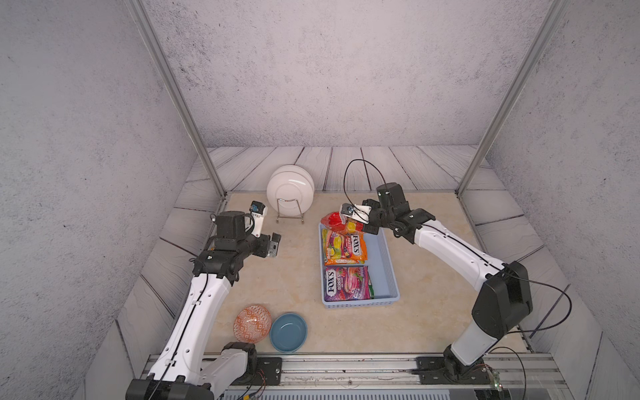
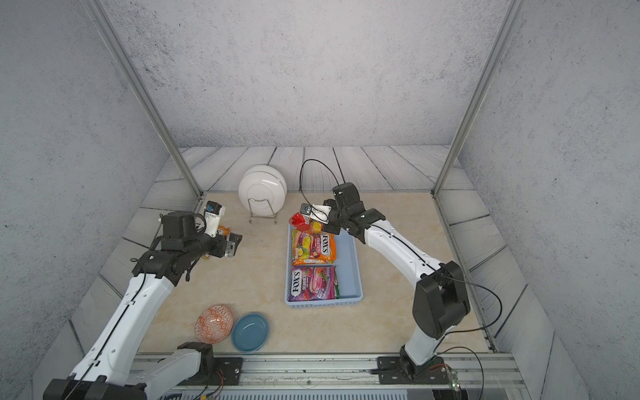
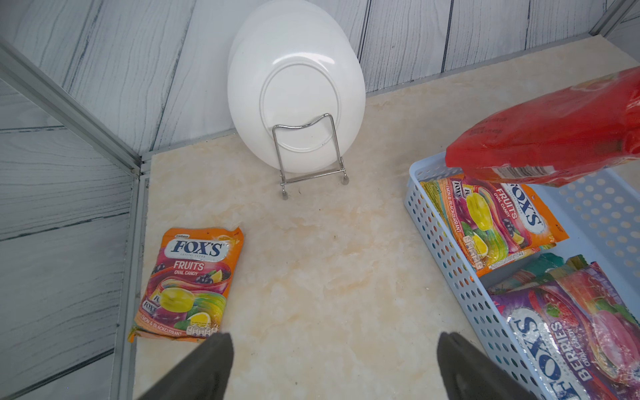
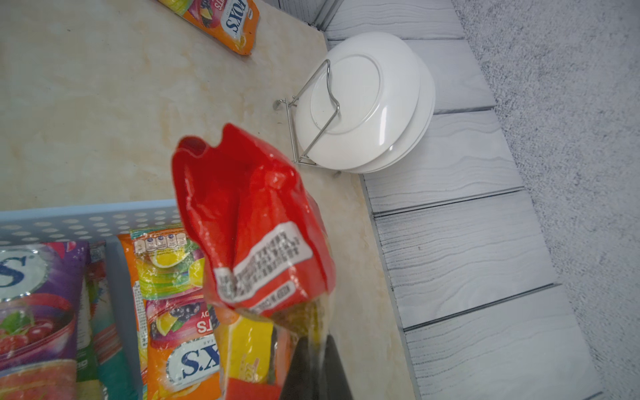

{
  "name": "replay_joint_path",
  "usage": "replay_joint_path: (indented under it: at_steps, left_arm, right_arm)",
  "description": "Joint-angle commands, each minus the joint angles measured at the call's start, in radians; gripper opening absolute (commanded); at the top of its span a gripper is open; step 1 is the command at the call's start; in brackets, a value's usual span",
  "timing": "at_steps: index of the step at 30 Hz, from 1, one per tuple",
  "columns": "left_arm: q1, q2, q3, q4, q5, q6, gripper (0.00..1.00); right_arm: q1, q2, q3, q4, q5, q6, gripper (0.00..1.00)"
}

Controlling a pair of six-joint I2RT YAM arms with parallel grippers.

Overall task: Put the candies in the basket
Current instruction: Place the candy in the basket.

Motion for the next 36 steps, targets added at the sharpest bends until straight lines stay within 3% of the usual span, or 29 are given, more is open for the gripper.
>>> replay_joint_path:
  at_steps: [1, 9, 21, 36]
  left_arm:
    - [-0.005, -0.002, 0.025, -0.014, 0.005, -0.004, 0.98]
    - [-0.007, -0.011, 0.016, -0.008, -0.004, 0.003, 0.98]
    - [-0.007, -0.001, 0.022, -0.017, -0.003, 0.0, 0.98]
    - [-0.008, 0.009, 0.02, -0.01, 0.009, -0.004, 0.98]
  right_arm:
    - [0.016, 0.036, 0.038, 0.107, -0.028, -0.017, 0.0]
    - [0.045, 0.071, -0.018, 0.12, 0.026, -0.019, 0.0]
    - [0.082, 0.05, -0.143, 0.215, 0.208, 0.044, 0.0]
    - [0.105, 0.042, -0.182, 0.337, 0.383, -0.065, 0.0]
